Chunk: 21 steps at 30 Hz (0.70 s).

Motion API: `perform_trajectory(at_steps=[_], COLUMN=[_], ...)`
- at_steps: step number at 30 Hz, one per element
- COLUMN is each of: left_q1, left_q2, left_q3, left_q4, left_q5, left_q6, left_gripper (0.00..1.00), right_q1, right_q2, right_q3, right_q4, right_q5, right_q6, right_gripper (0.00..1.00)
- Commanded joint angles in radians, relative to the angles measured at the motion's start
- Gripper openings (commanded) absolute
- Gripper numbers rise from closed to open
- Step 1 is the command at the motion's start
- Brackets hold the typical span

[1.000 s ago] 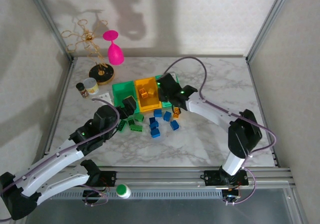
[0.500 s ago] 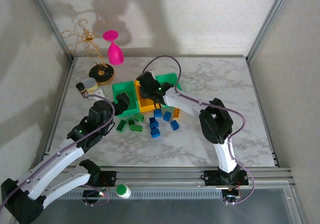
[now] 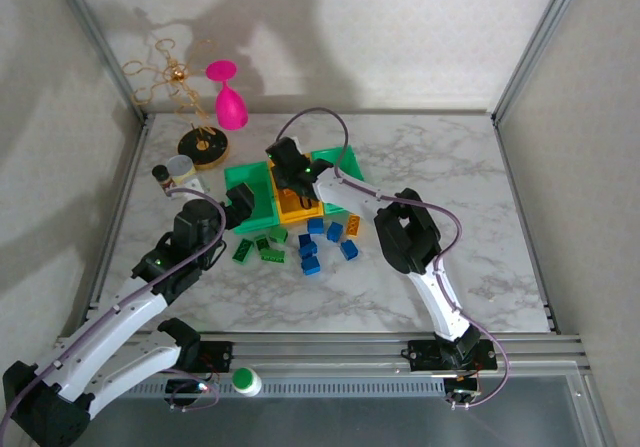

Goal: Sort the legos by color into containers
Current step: Place the lego in the container.

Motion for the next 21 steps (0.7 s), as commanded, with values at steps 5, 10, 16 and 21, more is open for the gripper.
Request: perform_trajectory(at_steps=[5, 10, 16, 21], left_q1=[0.013, 0.016, 0.017, 0.017], left_q2=[-0.005, -0.007, -0.016, -0.014], left_q3=[-0.006, -0.007, -0.011, -0.004], left_q4=[0.002, -0.002, -0.003, -0.006], left_q5=[0.014, 0.015, 0.017, 0.027], left_q6=[0.012, 0.01, 0.008, 0.006], left_gripper=[0.99, 0.99, 1.0, 1.0], right_q1=[-0.006, -0.009, -0.009, -0.009], right_q2=[0.033, 0.036, 0.011, -0.051], right_q3=[0.046, 0.045, 0.044, 0.039], right_q4=[-0.011, -0.014, -0.014, -0.019], right_q5=[-0.012, -0.011, -0.009, -0.009], right_q6=[-0.02, -0.019, -0.015, -0.013], right_gripper=[0.58, 0.61, 0.61, 0.62])
